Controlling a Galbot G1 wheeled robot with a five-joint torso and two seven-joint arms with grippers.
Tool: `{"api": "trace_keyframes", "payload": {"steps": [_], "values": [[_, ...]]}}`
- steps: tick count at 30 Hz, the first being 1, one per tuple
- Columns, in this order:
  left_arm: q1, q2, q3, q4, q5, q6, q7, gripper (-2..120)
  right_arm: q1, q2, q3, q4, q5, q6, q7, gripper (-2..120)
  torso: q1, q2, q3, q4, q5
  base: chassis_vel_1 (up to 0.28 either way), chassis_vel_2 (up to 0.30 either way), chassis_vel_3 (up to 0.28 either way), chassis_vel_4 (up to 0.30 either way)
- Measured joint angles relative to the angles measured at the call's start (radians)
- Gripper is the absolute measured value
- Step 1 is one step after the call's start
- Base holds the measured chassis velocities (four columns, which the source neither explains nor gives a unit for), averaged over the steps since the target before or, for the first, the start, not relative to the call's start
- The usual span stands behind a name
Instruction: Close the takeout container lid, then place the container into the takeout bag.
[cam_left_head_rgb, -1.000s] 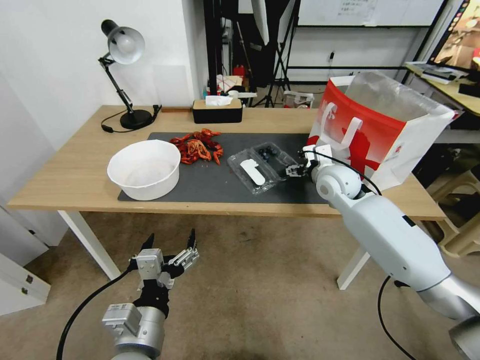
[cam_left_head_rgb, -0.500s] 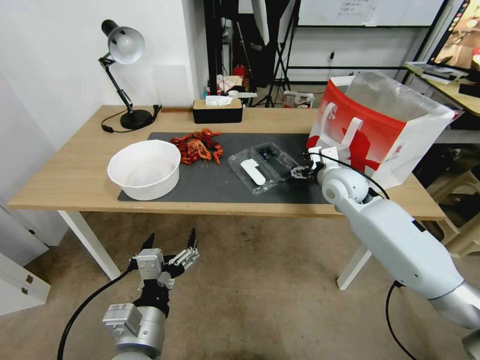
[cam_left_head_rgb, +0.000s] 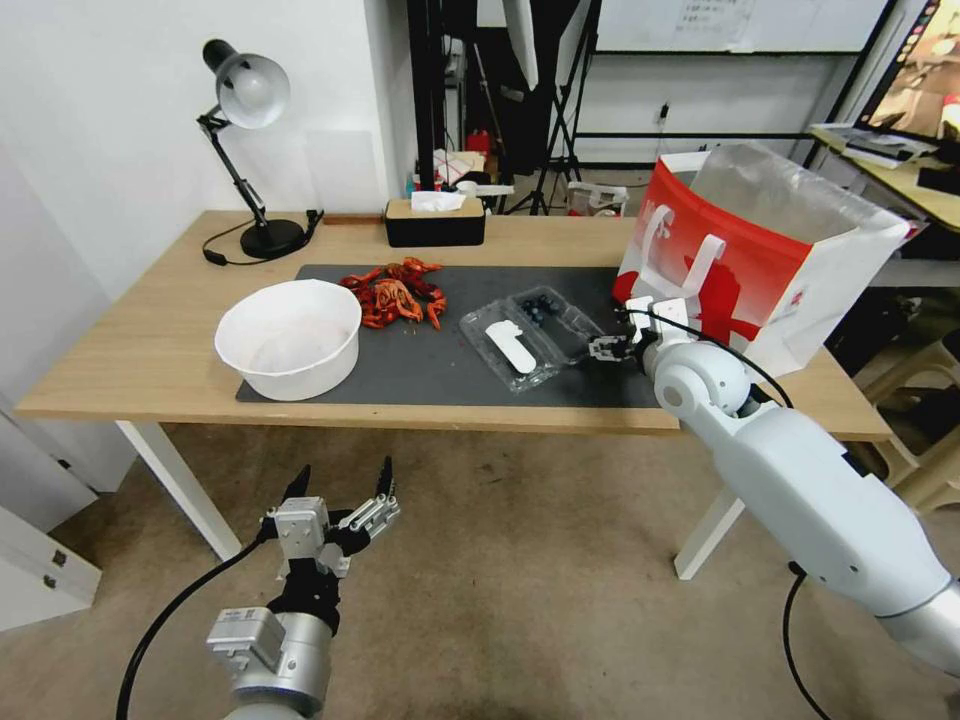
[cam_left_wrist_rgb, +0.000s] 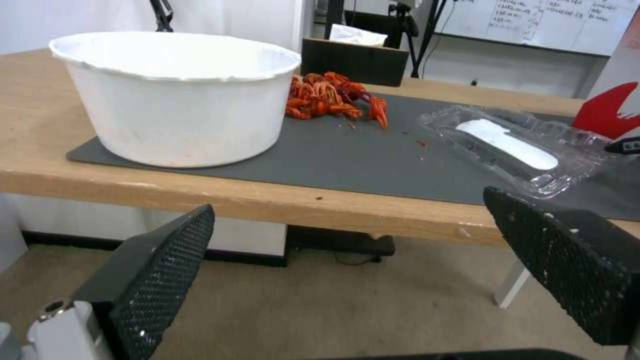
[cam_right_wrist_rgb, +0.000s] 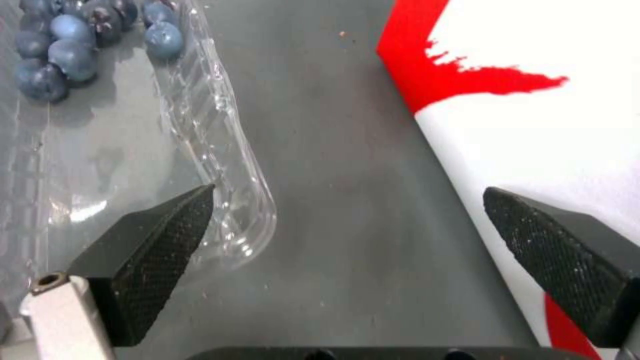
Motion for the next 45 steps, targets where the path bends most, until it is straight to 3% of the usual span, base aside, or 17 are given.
{"api": "trace_keyframes", "payload": {"steps": [28, 45], "values": [[-0.002, 0.011, 0.009, 0.002, 0.006, -0.015, 0.003, 100, -0.175, -0.072, 0.101, 0.195, 0.022, -0.001, 0.042, 100, 0.000, 0.000, 0.000, 0.0000, -0.0001, 0.000, 0.000, 0.000, 0.000], [0.002, 0.008, 0.014, 0.000, 0.015, -0.020, 0.004, 100, -0.187, -0.066, 0.105, 0.211, 0.023, -0.001, 0.035, 100, 0.000, 0.000, 0.000, 0.0001, -0.0001, 0.000, 0.000, 0.000, 0.000]]}}
